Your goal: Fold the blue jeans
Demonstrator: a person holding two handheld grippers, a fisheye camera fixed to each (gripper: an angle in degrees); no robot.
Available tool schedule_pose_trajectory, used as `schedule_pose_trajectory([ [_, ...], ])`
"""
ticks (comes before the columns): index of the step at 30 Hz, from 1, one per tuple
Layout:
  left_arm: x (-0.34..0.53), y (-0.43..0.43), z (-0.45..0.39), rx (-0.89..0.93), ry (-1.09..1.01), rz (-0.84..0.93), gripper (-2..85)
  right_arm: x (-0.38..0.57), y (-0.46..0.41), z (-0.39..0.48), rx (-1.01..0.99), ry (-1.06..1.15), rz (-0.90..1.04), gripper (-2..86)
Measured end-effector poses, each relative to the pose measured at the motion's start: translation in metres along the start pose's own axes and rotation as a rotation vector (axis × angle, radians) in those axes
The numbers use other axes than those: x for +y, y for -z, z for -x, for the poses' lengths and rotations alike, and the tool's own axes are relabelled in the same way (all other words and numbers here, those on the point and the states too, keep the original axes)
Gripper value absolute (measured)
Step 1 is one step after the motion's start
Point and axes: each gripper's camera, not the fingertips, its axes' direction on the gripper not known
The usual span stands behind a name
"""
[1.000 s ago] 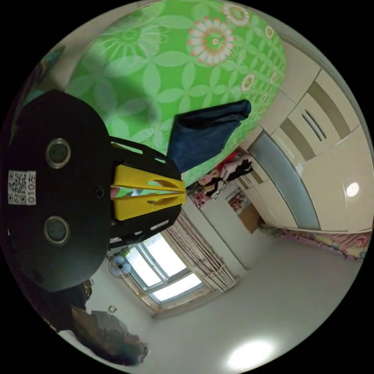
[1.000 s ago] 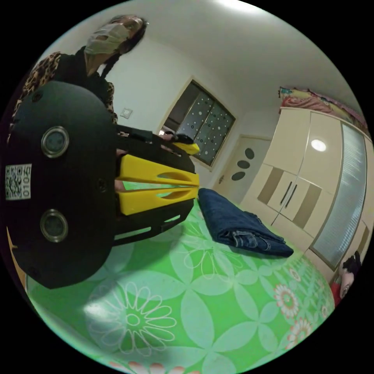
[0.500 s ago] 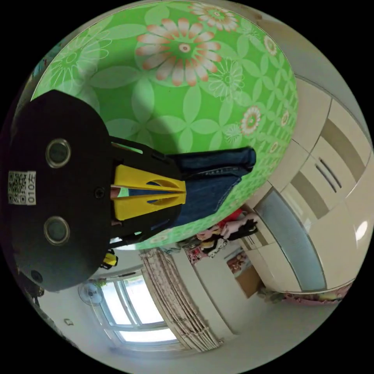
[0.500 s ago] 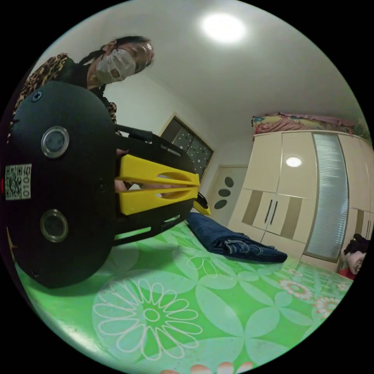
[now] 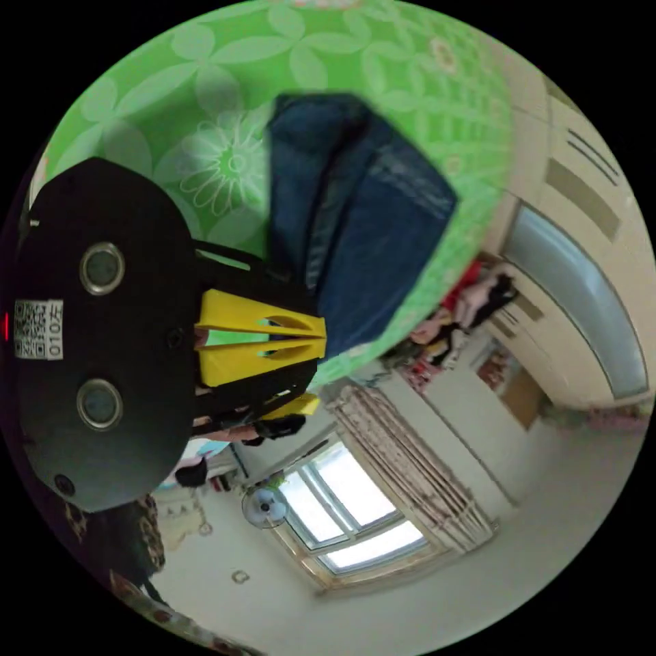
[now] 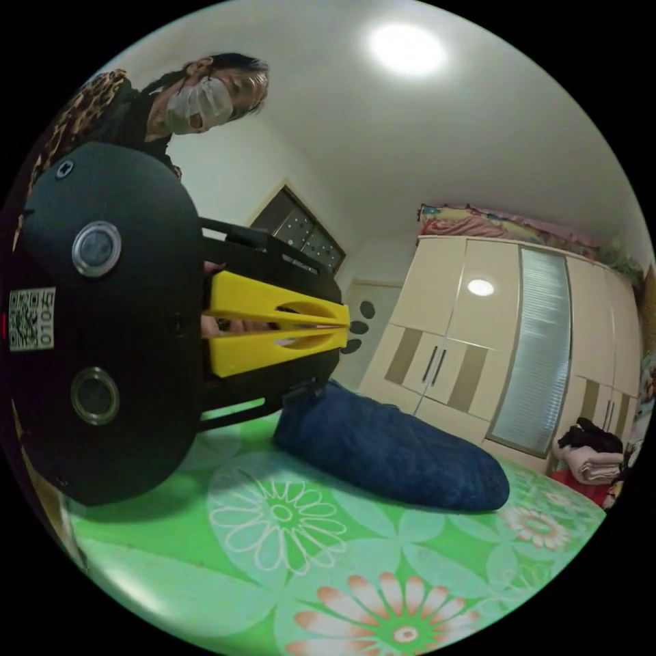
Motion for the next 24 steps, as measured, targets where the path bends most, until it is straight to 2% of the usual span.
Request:
schedule_pose_trajectory([
  [2,0.02,0.047,-0.006,-0.042,-0.061,-0.188,-0.1,0.007,-0.006,0.011,0.072,0.01,0.002,3.6],
  [3,0.025,0.058,-0.003,-0.078,-0.057,-0.224,-0.2,0.01,-0.017,0.024,0.155,0.053,0.021,4.6],
  [5,0.043,0.094,0.029,-0.194,0.057,-0.321,-0.2,0.015,-0.049,0.05,0.315,0.167,0.122,7.9],
  [6,0.048,0.1,0.042,-0.18,0.102,-0.334,-0.2,0.017,-0.078,0.066,0.405,0.234,0.225,10.0],
  [8,0.072,0.114,0.092,-0.019,0.273,-0.37,-0.2,0.024,-0.124,0.091,0.5,0.316,0.357,11.8],
  [10,0.09,0.116,0.111,0.022,0.328,-0.389,-0.2,0.04,-0.183,0.12,0.684,0.462,0.489,12.4],
  [13,0.115,0.113,0.128,0.036,0.381,-0.374,-0.2,0.062,-0.246,0.134,0.932,0.589,0.573,12.8],
  [20,0.149,0.127,0.143,0.155,0.386,-0.407,-0.2,0.087,-0.333,0.115,1.172,0.641,0.695,12.8],
  [24,0.169,0.142,0.141,0.174,0.342,-0.486,-0.2,0.104,-0.373,0.1,1.272,0.695,0.748,11.3],
])
